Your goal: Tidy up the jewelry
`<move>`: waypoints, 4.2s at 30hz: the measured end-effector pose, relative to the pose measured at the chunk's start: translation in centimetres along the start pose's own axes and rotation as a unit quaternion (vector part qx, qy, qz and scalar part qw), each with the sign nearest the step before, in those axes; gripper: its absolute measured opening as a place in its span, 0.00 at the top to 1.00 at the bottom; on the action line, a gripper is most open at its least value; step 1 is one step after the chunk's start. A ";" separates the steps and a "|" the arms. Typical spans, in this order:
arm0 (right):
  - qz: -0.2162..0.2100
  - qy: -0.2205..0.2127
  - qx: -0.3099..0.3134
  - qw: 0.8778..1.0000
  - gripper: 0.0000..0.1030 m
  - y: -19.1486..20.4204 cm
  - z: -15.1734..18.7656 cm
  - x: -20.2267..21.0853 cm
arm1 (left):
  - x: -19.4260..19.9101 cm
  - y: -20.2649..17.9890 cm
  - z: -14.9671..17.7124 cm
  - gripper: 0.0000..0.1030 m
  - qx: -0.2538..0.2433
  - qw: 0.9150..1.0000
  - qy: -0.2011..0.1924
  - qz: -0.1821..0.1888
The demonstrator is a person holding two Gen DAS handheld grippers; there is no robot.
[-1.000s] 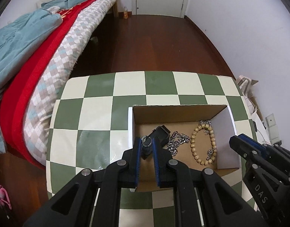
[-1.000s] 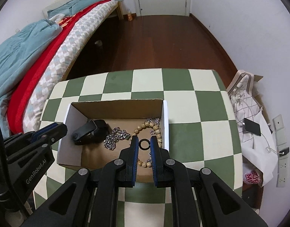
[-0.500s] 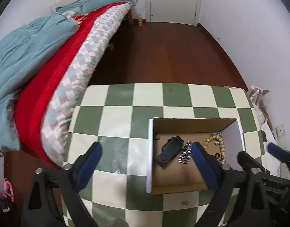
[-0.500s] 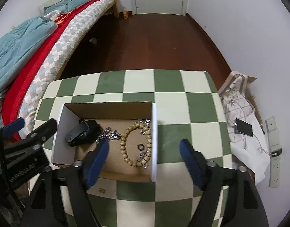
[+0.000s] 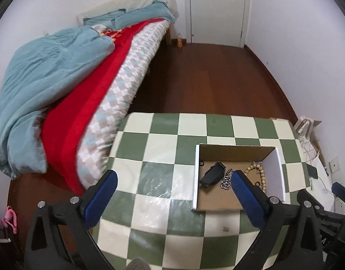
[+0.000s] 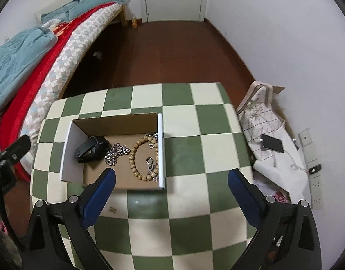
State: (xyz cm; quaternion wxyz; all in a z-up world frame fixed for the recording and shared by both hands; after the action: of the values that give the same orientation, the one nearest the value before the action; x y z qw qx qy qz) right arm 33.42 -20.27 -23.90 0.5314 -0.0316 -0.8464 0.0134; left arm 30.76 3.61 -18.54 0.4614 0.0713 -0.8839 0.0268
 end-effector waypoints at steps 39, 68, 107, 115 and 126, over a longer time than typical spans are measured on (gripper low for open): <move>0.000 -0.131 -0.025 0.991 0.00 -3.7 8.0 31.0 | 24.4 0.9 4.3 0.00 -0.010 0.997 -0.056 0.055; 0.002 -0.109 -0.002 0.994 0.00 -2.2 3.4 27.3 | 22.5 0.5 2.0 0.00 -0.004 0.998 -0.056 0.021; -0.008 -0.108 0.012 0.994 0.00 -1.0 3.1 27.7 | 23.4 1.1 2.0 0.00 -0.007 0.997 -0.072 0.007; -0.010 -0.109 0.013 0.994 0.00 -0.9 3.0 27.8 | 23.6 1.1 2.0 0.00 -0.007 0.997 -0.073 0.006; -0.010 -0.112 0.012 0.994 0.00 -0.6 2.7 28.3 | 24.2 0.6 1.6 0.00 -0.007 0.997 -0.077 0.005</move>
State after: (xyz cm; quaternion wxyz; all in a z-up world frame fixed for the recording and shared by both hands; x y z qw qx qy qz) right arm 18.73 -18.95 0.42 0.4339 -0.0148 -0.9006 0.0218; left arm 15.72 1.55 0.37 0.3921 0.0651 -0.9174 0.0174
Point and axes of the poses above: each gripper's, at about its wrist camera, not at the fingertips, and x roughly against the way its jaws point, y to its left, z to its underside, the point moved 8 cm from there along -x, roughly the way its jaws point, and after that the axes turned 3 degrees about x, right-handed, at the moved point
